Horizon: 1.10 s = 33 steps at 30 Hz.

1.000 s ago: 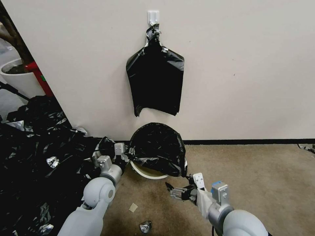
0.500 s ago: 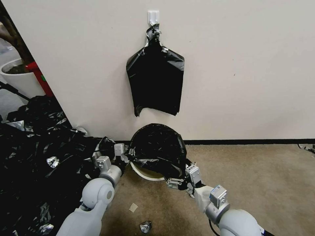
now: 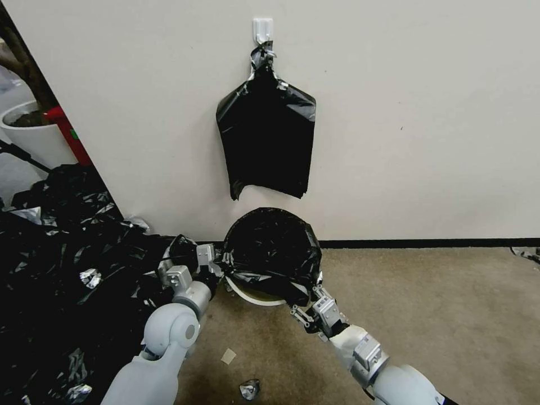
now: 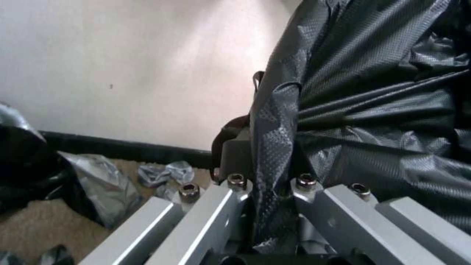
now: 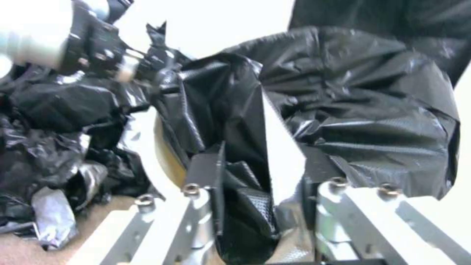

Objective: Place a trash bag onto the trash bin.

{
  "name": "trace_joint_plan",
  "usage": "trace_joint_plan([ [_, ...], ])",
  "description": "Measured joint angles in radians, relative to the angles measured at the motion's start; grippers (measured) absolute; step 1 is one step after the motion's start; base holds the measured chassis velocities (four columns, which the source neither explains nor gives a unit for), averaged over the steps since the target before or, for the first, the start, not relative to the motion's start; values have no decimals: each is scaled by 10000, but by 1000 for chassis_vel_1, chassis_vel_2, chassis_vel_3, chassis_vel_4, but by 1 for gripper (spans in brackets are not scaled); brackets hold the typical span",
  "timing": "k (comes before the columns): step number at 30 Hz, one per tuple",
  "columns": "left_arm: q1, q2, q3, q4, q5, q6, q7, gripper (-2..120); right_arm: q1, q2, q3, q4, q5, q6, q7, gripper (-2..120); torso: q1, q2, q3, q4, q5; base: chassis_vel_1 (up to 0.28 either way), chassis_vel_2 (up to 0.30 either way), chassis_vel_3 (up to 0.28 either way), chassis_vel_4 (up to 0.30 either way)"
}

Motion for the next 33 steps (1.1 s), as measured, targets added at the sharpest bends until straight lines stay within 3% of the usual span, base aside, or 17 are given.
trace_joint_plan([
  [7,-23,24,-30,-19,-244,58,-153,3,-70,267,-113,-445,-691,1353,12,1,0,0,0,1,1,0,0,0,0],
  [15,-170,37,-39,100,-414,102,-180,3,-236,437,-108,-981,-957,2935,29,0,0,0,0,0,0,0,0,0,0],
  [19,-213,15,-25,133,-476,132,-186,3,-131,488,-76,-1273,-851,3484,-631,0,0,0,0,0,0,0,0,0,0],
  [23,-203,-32,-7,43,-590,211,-193,3,211,611,31,-1760,-659,4046,-2341,0,0,0,0,0,0,0,0,0,0],
  [24,-64,-66,28,-227,-695,346,-196,3,800,954,217,-2622,-991,4299,-4017,0,0,0,0,0,1,0,0,0,0],
  [33,257,23,-57,-843,-701,551,-197,3,1880,1386,1336,-4173,-3882,3816,-3277,0,0,0,0,2,1,0,0,0,0],
])
